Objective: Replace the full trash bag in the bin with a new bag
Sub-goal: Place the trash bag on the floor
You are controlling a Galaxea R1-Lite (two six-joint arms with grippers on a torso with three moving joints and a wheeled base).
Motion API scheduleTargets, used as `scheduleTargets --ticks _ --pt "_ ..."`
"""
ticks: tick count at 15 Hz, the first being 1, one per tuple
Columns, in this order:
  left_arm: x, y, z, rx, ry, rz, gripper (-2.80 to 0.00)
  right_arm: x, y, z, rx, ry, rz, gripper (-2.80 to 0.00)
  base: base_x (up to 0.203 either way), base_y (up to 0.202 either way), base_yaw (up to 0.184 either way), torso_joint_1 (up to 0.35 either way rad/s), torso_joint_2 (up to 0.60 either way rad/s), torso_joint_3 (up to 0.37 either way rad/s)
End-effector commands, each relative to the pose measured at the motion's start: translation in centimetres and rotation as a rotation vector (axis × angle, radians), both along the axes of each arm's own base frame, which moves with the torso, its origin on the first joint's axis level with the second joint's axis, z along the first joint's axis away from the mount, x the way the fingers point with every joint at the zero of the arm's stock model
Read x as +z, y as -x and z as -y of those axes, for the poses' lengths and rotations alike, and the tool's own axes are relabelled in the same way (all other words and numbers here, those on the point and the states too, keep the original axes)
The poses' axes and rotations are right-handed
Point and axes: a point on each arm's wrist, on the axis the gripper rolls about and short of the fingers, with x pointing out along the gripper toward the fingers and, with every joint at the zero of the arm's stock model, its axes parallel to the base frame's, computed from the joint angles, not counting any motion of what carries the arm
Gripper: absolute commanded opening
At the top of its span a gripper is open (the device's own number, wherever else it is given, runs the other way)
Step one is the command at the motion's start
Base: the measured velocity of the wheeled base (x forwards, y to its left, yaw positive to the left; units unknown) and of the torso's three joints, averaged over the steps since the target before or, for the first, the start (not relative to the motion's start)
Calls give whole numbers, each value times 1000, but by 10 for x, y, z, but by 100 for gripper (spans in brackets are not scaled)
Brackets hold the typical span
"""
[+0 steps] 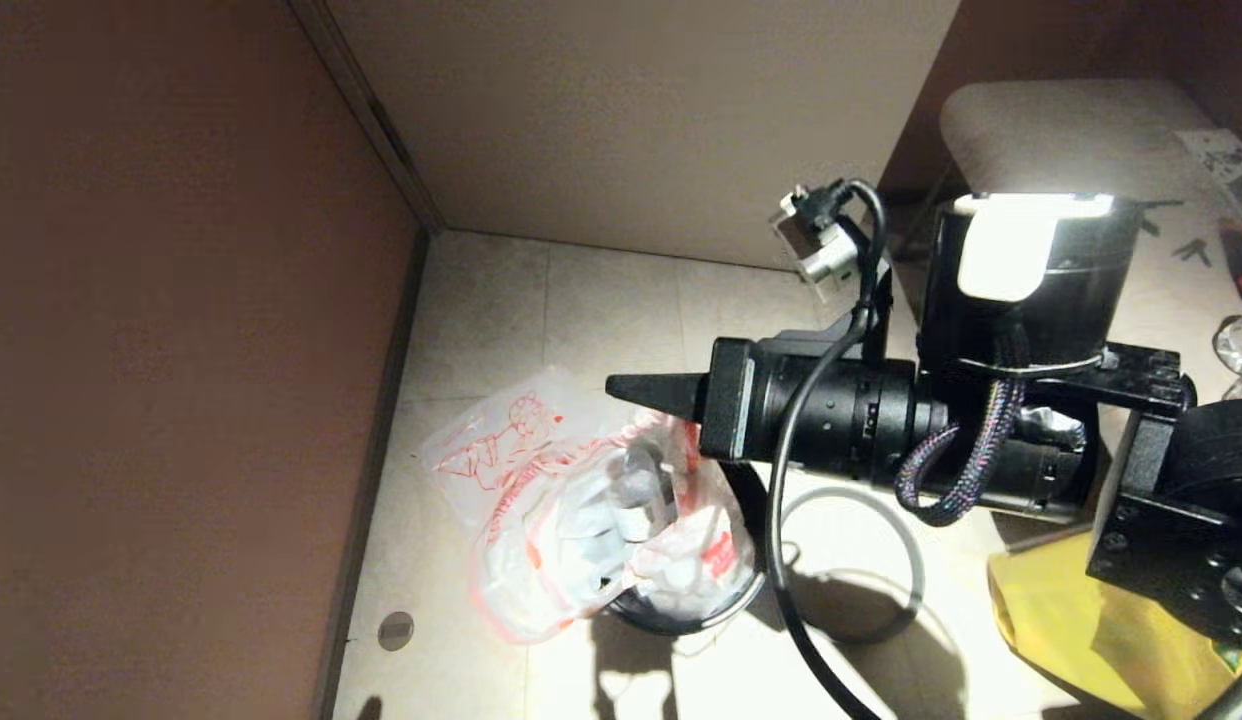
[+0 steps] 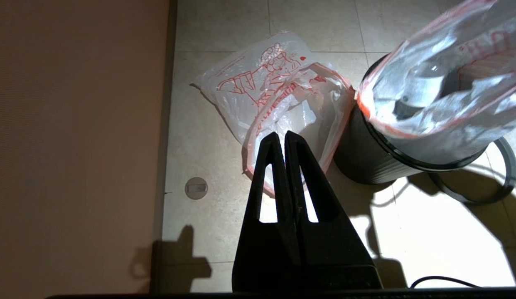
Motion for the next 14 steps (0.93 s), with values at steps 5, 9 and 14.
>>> scheduleTargets --ticks 5,9,14 --pt "0 0 0 1 1 -1 -280 71 9 9 -35 -76 93 -280 0 0 0 0 0 0" --pt "0 0 0 1 1 0 -280 130 19 21 -150 -120 203 -280 0 0 0 0 0 0" --pt "0 0 0 1 1 -1 -280 186 55 33 -401 -94 403 -280 0 0 0 0 0 0"
